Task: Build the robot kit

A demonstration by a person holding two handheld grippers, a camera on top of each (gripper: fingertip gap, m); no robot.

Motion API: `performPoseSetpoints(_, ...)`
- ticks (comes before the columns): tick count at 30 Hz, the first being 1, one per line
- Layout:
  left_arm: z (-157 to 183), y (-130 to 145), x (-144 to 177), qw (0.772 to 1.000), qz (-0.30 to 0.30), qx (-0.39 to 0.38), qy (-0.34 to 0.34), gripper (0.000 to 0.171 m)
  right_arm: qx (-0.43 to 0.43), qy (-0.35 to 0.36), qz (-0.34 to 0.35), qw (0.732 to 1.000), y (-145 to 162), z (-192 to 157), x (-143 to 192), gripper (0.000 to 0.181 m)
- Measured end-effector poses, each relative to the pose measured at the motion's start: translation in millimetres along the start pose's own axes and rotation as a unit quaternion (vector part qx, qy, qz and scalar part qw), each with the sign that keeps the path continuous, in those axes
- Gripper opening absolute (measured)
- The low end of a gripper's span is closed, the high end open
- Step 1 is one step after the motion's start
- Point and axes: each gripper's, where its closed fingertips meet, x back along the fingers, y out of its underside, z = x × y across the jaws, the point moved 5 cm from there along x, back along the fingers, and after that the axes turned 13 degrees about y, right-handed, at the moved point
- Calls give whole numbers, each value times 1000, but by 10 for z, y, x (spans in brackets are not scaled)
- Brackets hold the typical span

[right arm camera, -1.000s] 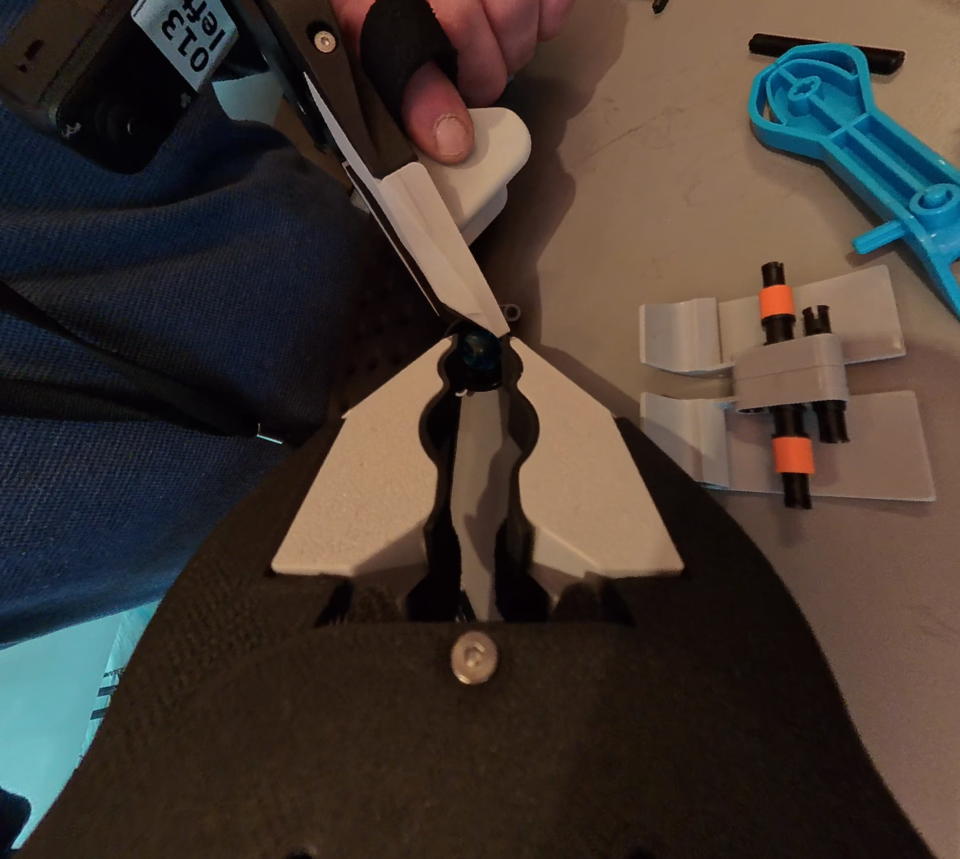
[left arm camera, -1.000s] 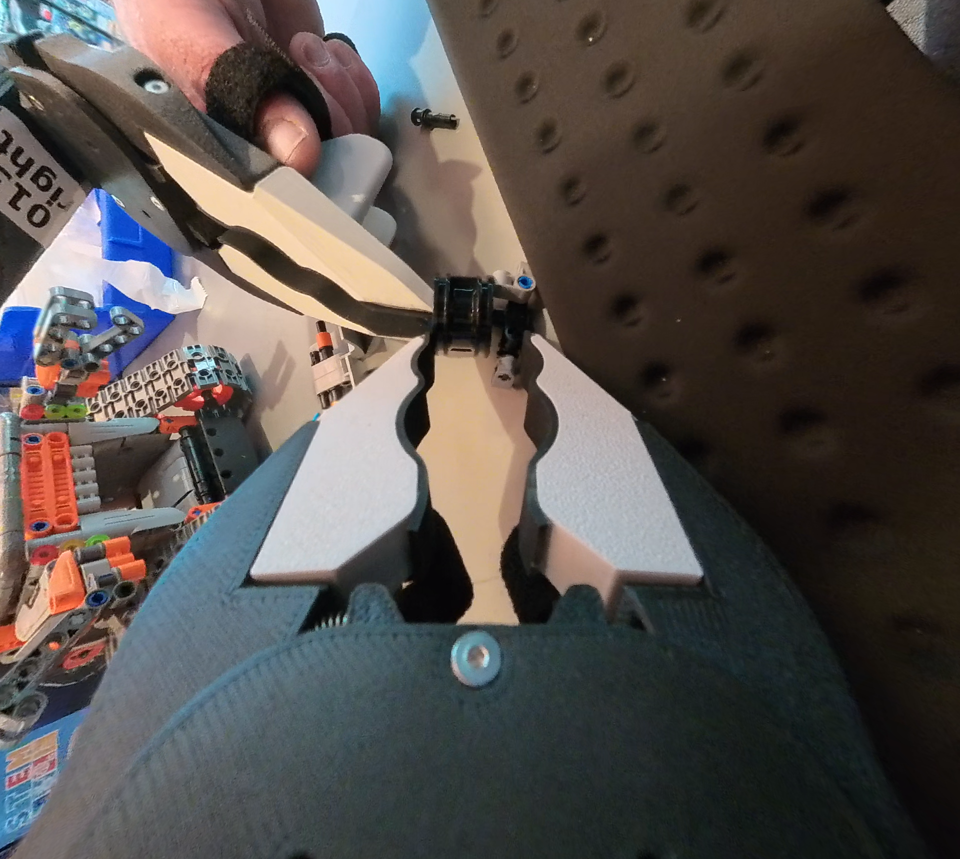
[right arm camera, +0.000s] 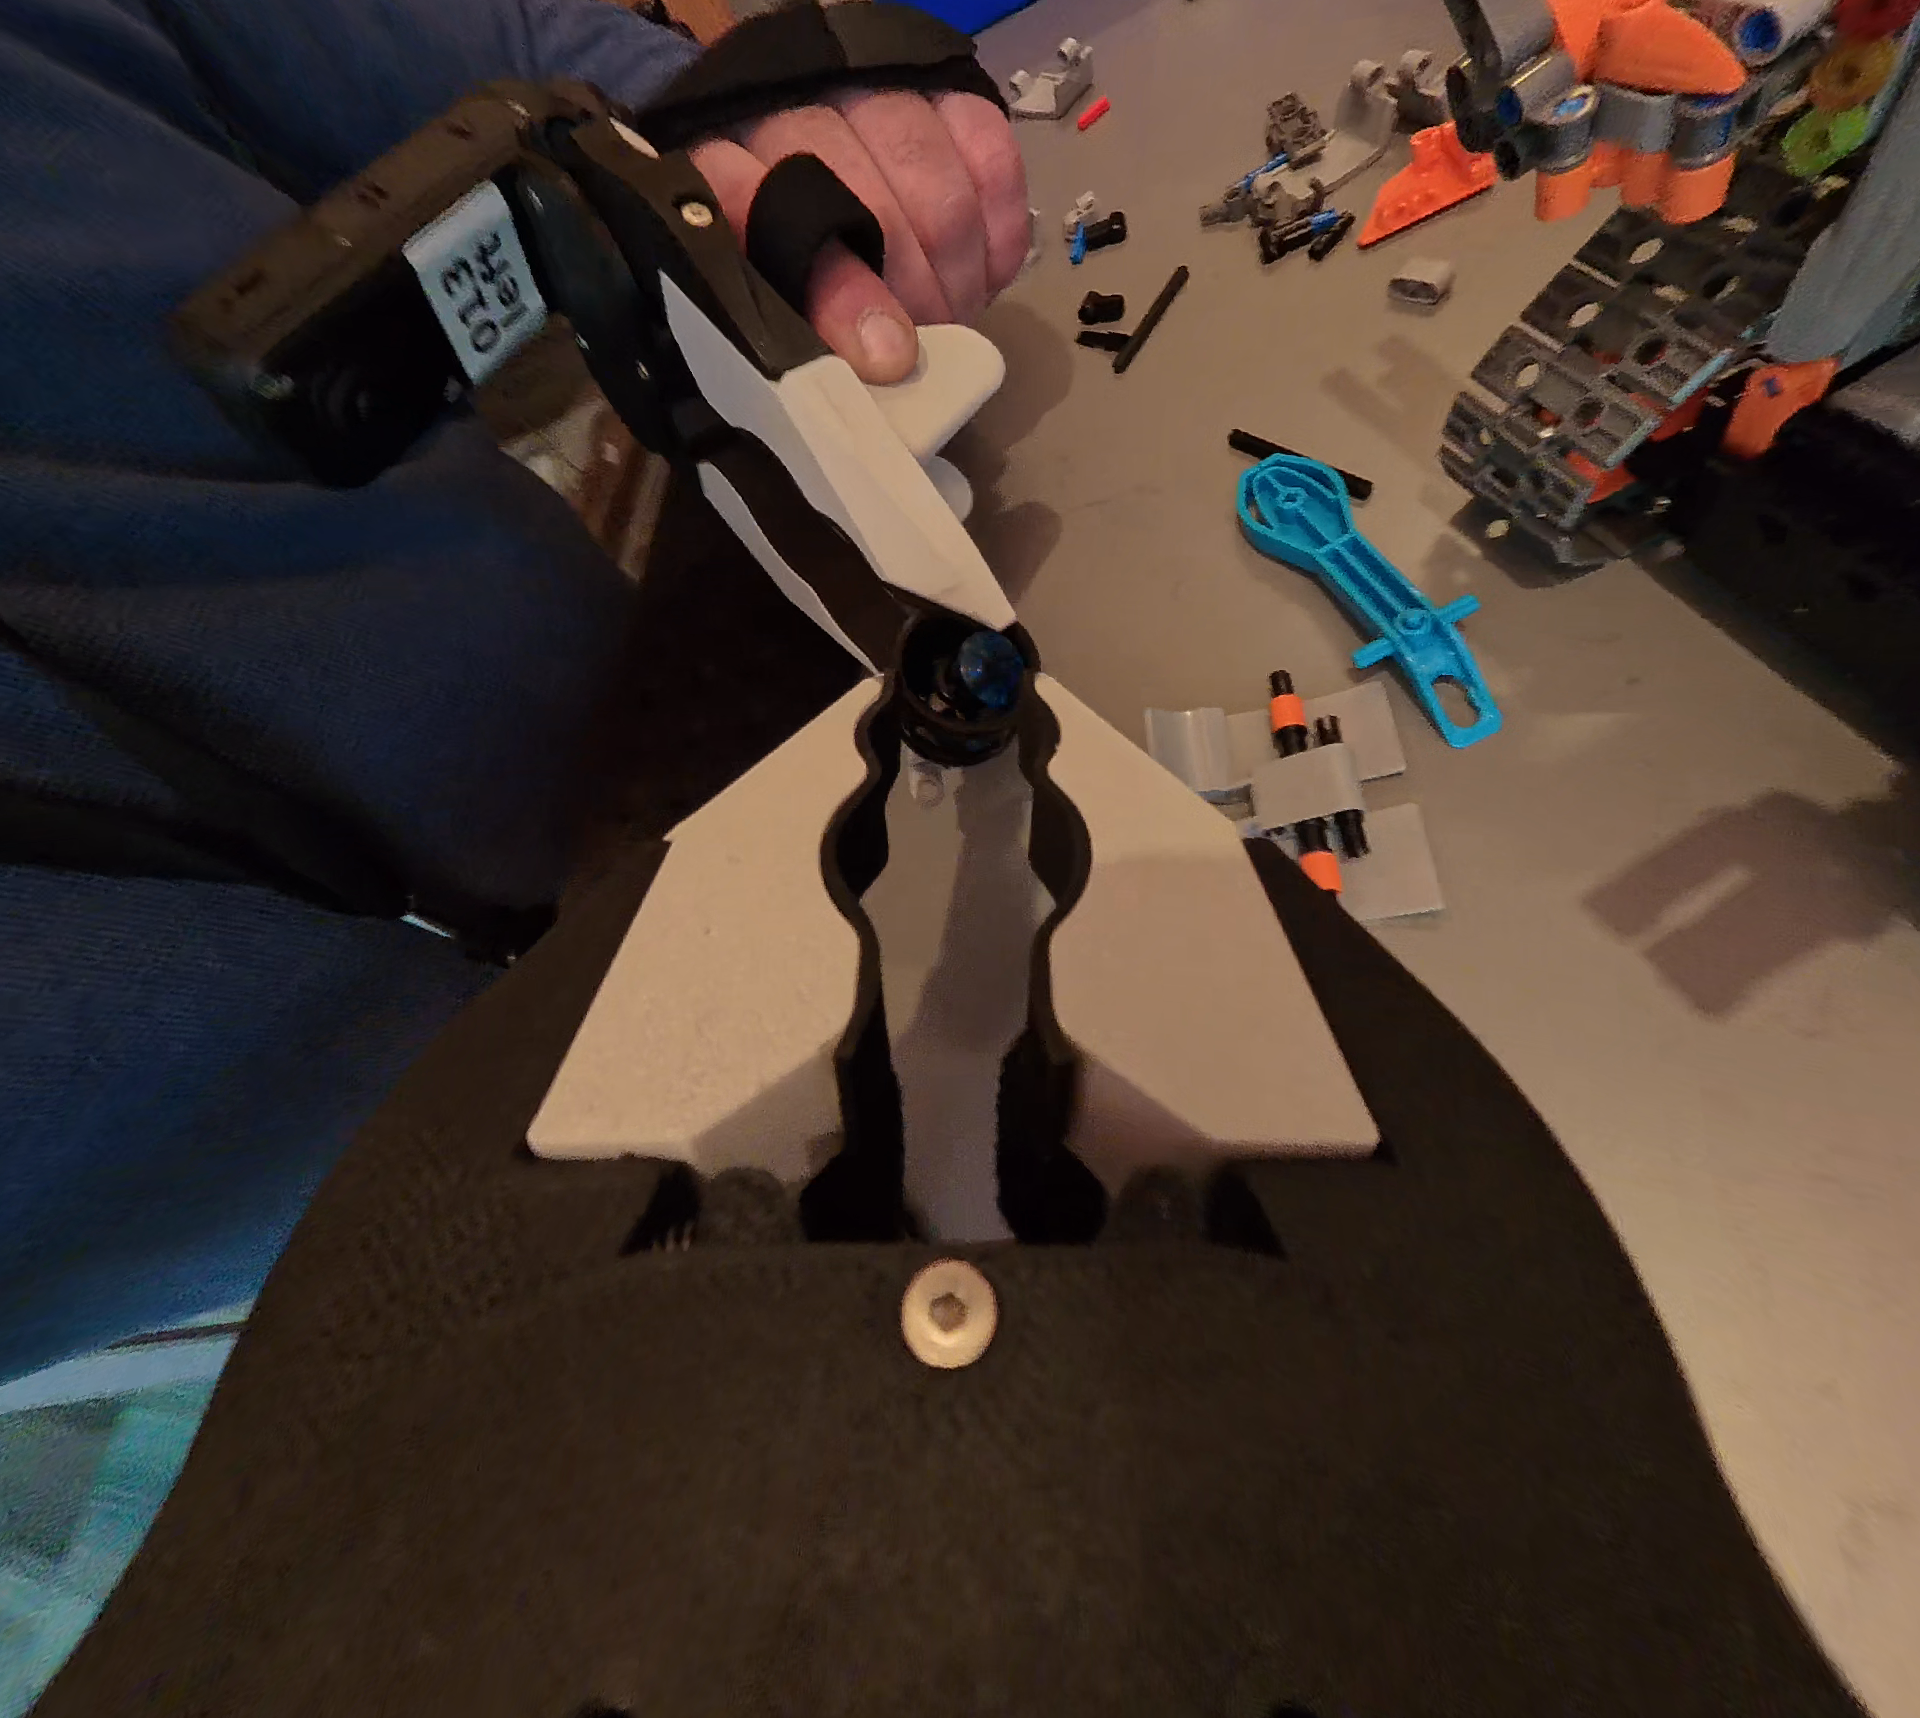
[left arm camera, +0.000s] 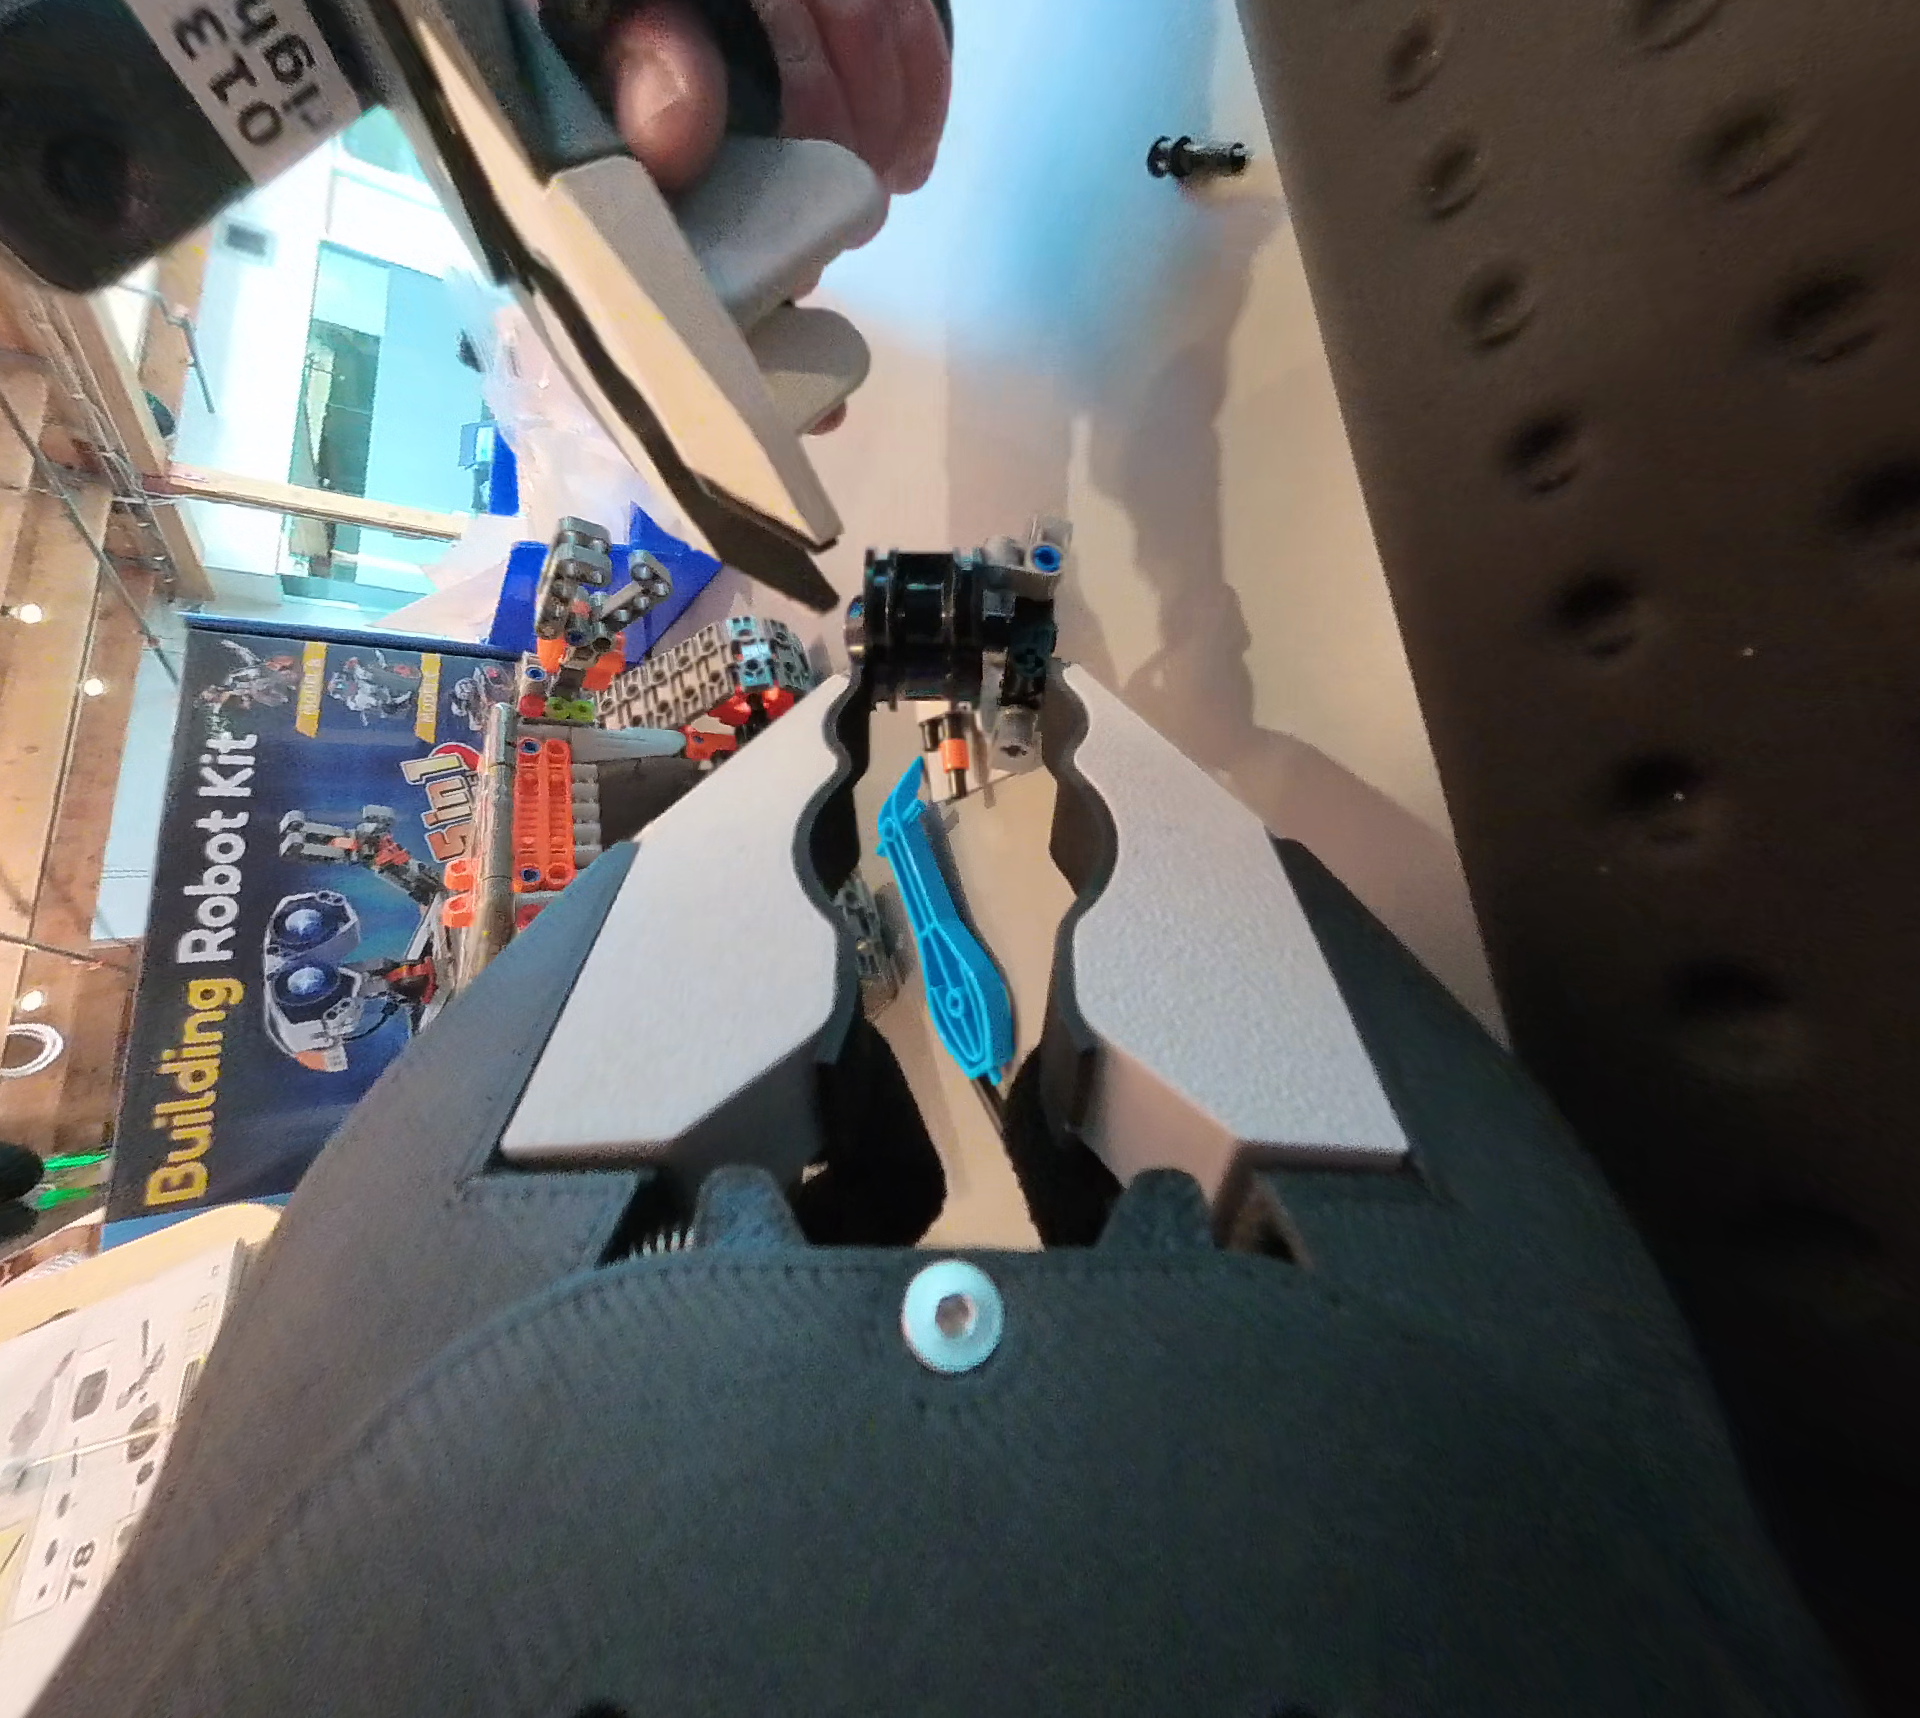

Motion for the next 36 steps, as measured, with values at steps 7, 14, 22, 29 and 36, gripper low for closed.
performPoseSetpoints(7,-31,-6,7,1000,9,14,1,31,110,59,-4,992,-34,-170,-15,42)
performPoseSetpoints(14,-68,-9,18,997,34,60,20,31,215,138,-25,966,34,-256,-148,46)
performPoseSetpoints(22,-89,-30,22,989,71,117,51,30,258,201,-5,945,14,-230,-159,28)
performPoseSetpoints(29,-85,-37,19,984,87,143,67,31,274,211,1,939,4,-233,-160,26)
performPoseSetpoints(36,-50,-52,11,983,81,148,76,30,299,222,-12,928,11,-249,-186,25)
